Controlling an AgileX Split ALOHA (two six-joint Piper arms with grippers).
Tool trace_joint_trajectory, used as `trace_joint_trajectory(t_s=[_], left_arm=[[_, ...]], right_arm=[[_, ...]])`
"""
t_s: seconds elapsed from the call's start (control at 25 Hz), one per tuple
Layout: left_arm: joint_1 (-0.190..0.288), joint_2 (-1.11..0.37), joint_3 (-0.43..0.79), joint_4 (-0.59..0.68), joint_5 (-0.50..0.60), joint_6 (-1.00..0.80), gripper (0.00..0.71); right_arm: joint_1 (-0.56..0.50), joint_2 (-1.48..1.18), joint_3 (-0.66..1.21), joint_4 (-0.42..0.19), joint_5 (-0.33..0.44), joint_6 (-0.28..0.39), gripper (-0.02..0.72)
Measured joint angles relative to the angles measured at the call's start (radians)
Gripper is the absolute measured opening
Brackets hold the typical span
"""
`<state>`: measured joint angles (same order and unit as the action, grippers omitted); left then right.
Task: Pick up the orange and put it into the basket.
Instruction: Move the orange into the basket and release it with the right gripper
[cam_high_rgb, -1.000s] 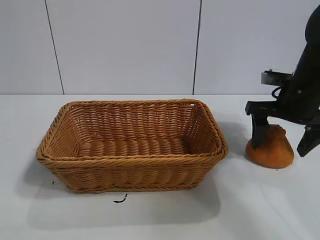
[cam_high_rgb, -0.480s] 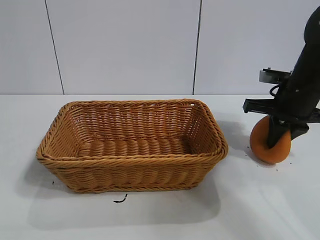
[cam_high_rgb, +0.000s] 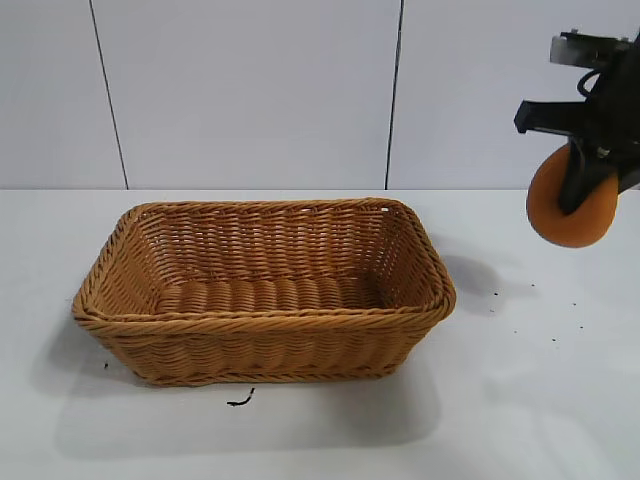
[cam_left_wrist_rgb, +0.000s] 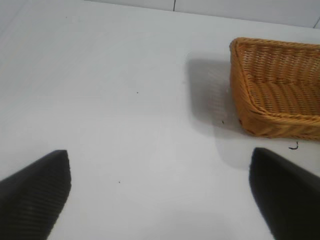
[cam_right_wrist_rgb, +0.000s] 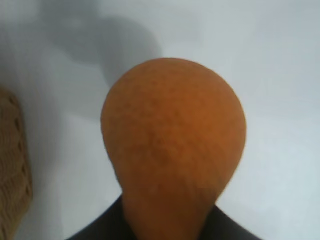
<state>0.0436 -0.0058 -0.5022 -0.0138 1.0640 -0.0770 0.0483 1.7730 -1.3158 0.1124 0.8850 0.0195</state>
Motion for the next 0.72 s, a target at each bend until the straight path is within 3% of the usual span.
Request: trace_joint_trajectory(t_s=[0.24, 0.56, 0.72], left_arm=[[0.000, 0.000, 0.000, 0.000, 0.000, 0.000, 0.697], [0.000, 0.000, 0.000, 0.000, 0.000, 0.000, 0.697], [0.000, 0.000, 0.000, 0.000, 0.000, 0.000, 0.697]], right_arm=[[0.103, -0.006, -0.166, 0.002, 0.088, -0.007, 0.054], [0.333, 0.018, -0.249, 0.020, 0.092, 0.013, 0.054], [0.444, 0.080, -0.249, 0.026, 0.052, 0.042, 0.054]])
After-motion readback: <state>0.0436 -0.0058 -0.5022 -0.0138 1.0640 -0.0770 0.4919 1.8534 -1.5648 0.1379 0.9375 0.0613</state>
